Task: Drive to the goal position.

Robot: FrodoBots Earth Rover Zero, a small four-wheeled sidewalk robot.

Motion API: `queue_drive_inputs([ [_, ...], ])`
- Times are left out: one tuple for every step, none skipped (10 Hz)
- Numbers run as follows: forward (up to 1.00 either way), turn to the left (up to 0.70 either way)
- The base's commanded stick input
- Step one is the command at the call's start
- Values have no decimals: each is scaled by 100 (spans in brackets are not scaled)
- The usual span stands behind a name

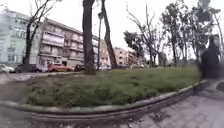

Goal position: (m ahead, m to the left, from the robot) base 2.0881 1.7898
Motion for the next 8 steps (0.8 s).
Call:
queue_drive_inputs([
  [0, -45],
  [0, -45],
  [0, -45],
  [0, -45],
  [0, -45],
  [0, -45],
  [0, -45],
  [0, -45],
])
